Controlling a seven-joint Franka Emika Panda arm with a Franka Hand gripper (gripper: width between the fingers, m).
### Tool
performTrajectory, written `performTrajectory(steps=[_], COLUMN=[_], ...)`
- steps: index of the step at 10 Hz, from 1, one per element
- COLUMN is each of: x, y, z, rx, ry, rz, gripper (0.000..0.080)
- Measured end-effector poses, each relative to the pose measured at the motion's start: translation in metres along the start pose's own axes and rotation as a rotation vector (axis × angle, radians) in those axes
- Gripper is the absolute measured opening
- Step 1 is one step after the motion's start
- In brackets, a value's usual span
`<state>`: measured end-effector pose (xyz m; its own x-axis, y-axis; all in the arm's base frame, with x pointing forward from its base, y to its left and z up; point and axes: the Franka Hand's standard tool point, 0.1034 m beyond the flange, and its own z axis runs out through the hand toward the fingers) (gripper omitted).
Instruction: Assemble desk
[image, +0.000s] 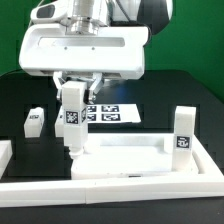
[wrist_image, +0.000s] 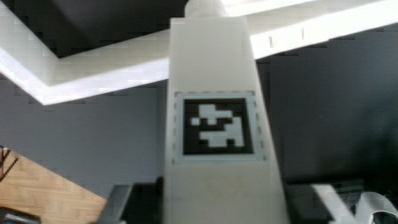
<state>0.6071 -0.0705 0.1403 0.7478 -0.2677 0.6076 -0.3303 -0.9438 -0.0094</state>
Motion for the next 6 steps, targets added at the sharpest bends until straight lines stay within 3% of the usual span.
performTrajectory(steps=[6], x=[-0.014], y=[-0.019], z=[0.010], rx=[0.011], ry=[-0.015], rz=[-0.025], gripper=[0.0288])
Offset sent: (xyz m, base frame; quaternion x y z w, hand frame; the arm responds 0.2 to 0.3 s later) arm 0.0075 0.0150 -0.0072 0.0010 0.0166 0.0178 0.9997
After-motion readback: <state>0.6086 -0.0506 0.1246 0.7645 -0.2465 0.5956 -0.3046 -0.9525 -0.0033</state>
